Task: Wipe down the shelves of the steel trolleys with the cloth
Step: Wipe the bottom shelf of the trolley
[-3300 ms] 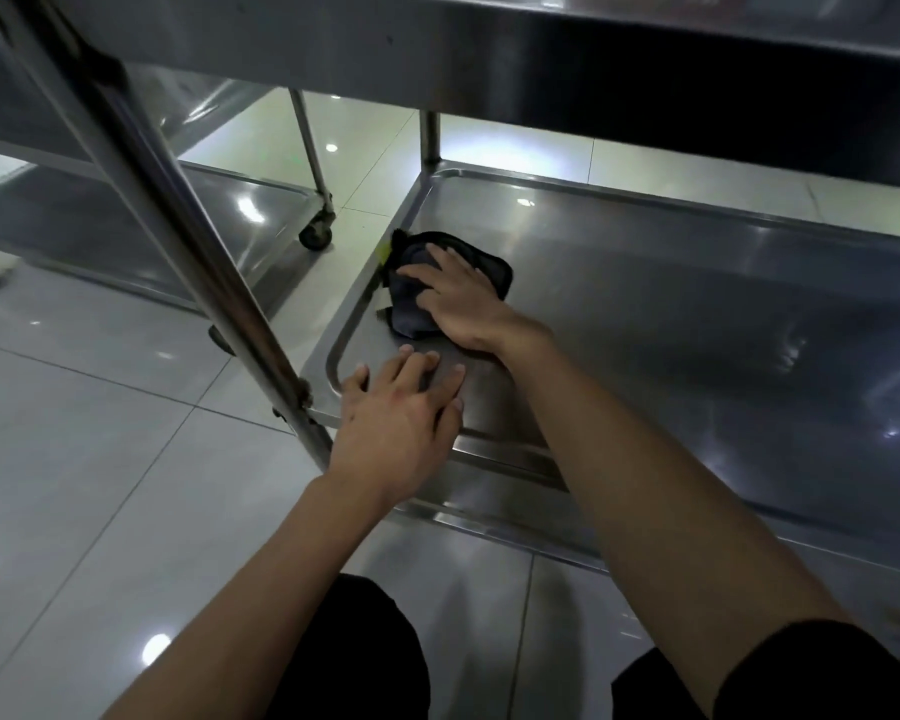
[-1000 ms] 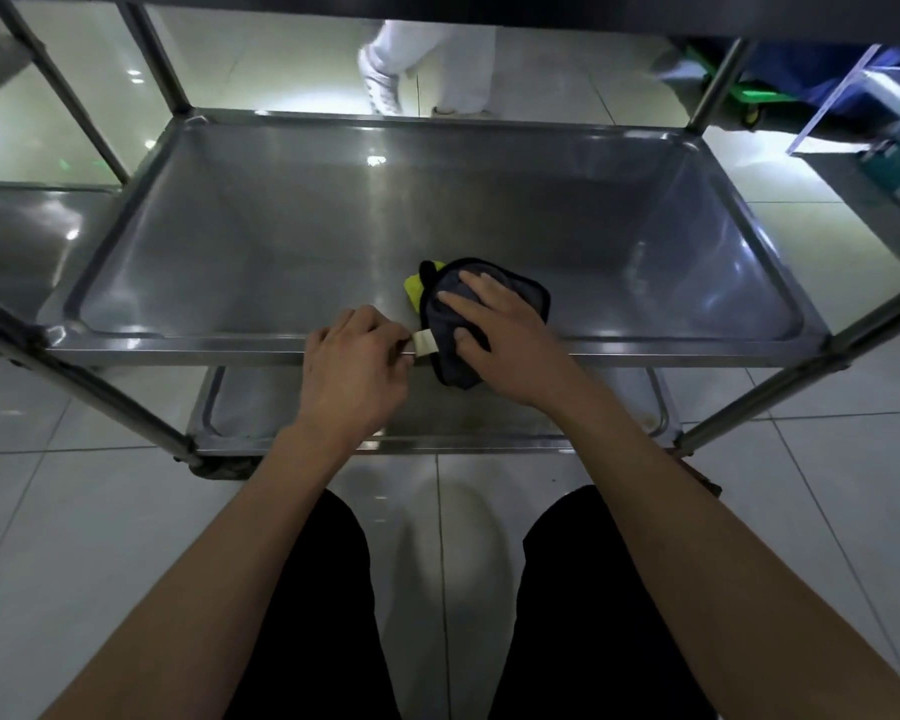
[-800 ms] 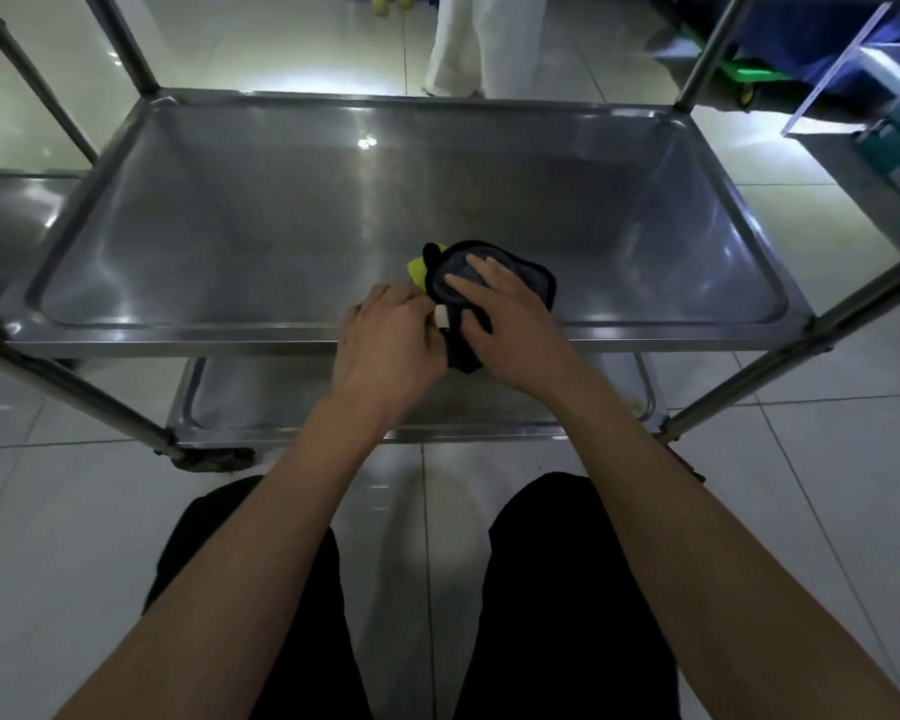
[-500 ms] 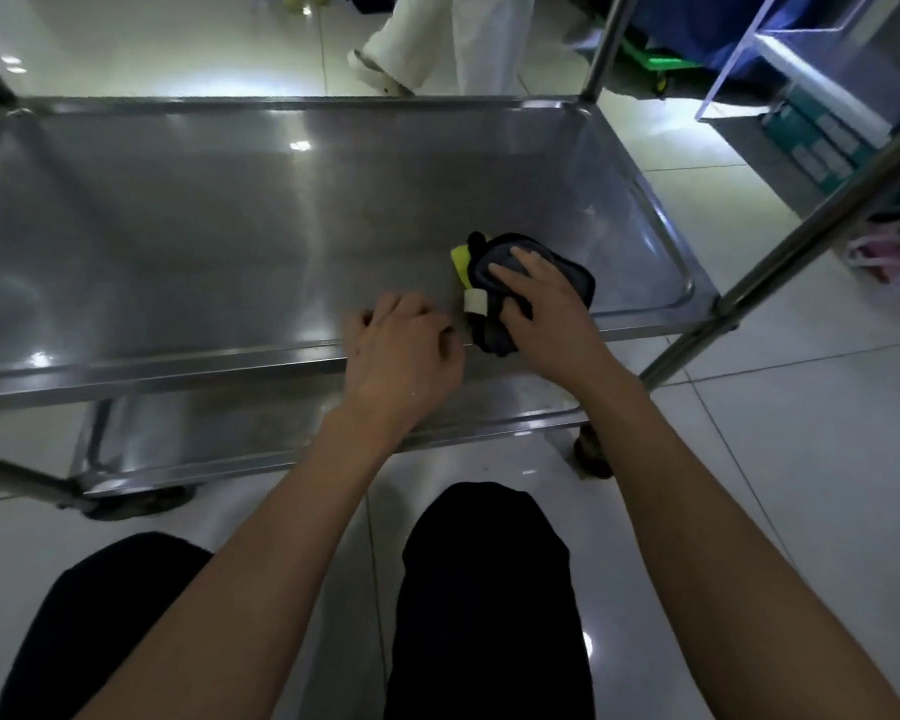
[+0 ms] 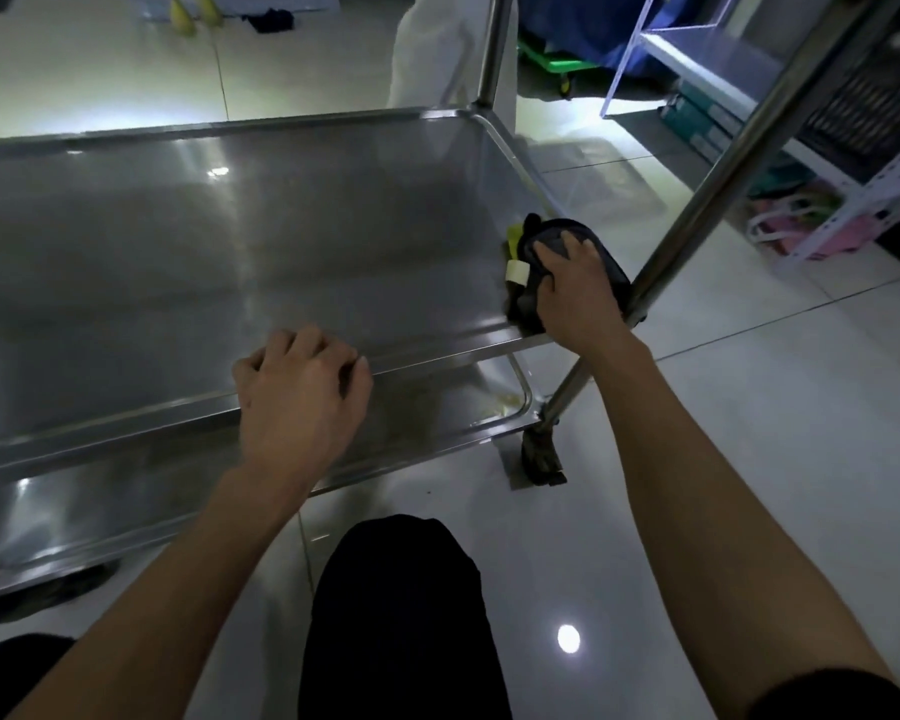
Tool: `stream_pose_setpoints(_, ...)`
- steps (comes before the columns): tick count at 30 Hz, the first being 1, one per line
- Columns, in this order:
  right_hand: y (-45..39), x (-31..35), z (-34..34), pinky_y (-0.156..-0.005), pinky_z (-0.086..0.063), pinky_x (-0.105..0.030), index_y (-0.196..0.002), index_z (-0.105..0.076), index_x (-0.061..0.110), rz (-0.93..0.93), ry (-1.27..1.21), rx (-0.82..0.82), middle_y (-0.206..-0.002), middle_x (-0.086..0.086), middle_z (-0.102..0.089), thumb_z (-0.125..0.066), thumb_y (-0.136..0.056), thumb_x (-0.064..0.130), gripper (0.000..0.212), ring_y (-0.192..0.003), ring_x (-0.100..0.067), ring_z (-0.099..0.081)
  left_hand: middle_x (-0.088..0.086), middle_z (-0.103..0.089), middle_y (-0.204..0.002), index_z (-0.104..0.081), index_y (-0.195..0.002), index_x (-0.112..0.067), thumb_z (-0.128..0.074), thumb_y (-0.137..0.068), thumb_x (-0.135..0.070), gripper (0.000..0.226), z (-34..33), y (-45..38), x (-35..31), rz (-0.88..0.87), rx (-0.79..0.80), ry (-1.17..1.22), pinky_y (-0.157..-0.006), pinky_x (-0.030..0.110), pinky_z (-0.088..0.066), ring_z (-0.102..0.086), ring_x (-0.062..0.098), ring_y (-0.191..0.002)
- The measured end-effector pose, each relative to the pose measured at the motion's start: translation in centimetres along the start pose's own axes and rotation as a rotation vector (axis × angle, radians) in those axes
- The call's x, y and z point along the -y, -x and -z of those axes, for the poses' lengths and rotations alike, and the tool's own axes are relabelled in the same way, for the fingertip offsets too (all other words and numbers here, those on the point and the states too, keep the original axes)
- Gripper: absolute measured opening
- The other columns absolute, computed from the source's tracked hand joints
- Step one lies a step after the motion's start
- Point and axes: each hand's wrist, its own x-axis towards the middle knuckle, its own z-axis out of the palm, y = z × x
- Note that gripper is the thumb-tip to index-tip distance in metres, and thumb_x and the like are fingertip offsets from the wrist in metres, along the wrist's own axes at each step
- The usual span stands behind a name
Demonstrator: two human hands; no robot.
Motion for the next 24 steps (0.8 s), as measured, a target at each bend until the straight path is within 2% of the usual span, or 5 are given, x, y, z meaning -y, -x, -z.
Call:
stream_pose_setpoints(6, 0.3, 1.3, -0.6, -0.121, -0.016, -0.050, -0.151, -0.037, 0.021, 0.022, -0.010, 0.037, -0.164, -0.011, -0.015, -0.039, -0.103, 0.022, 0.048, -0.151, -0.032, -0.010, 0.000, -0.064, -0.098, -0.074, -0.094, -0.021, -0.057, -0.096, -0.035, 0.022, 0.2, 0.0, 0.3, -0.021, 0.016, 0.023, -0.083, 0.045, -0.045, -0.058, 0.029, -0.096)
stream_pose_setpoints(11, -0.3, 4.6, -2.2, -0.120, -0.015, -0.055, -0.149, -0.040, 0.028, 0.078, 0.001, 0.070, -0.164, -0.008, -0.015, -0.038, -0.103, 0.026, 0.047, -0.150, -0.031, -0.011, -0.006, -0.067, -0.109, -0.073, -0.107, -0.029, -0.048, -0.099, -0.046, 0.032, 1.9, -1.2, 3.0, -0.083, 0.136, 0.157, -0.090, 0.046, -0.048, -0.059, 0.025, -0.106)
stream_pose_setpoints(15, -1.4, 8.1, -4.4, -0.118, -0.004, -0.060, -0.150, -0.032, 0.037, 0.109, 0.030, 0.166, -0.166, -0.001, -0.004, -0.034, -0.102, 0.034, 0.048, -0.151, -0.028, 0.000, -0.003, -0.065, -0.123, -0.073, -0.109, -0.031, -0.052, -0.094, -0.049, 0.031, 3.7, -1.7, 9.8, 0.110, 0.053, 0.069, -0.094, 0.049, -0.047, -0.055, 0.029, -0.117)
stream_pose_setpoints(20, -2.7, 15.0, -7.5, -0.115, -0.001, -0.063, -0.153, -0.021, 0.038, 0.260, 0.072, 0.257, -0.166, -0.002, 0.004, -0.031, -0.103, 0.039, 0.051, -0.151, -0.031, 0.006, -0.003, -0.056, -0.134, -0.065, -0.118, -0.038, -0.052, -0.095, -0.047, 0.028, 4.2, -0.1, 13.7, 0.102, 0.178, -0.051, -0.099, 0.062, -0.040, -0.046, 0.030, -0.127)
stream_pose_setpoints(24, -2.3, 23.5, -10.9, -0.115, 0.004, -0.062, -0.153, -0.020, 0.041, 0.407, 0.045, 0.342, -0.165, 0.001, 0.009, -0.030, -0.102, 0.039, 0.051, -0.151, -0.028, 0.011, -0.003, -0.051, -0.139, -0.060, -0.125, -0.039, -0.047, -0.097, -0.047, 0.032, 4.4, 0.3, 14.4, 0.112, 0.214, -0.066, -0.103, 0.063, -0.035, -0.042, 0.029, -0.132)
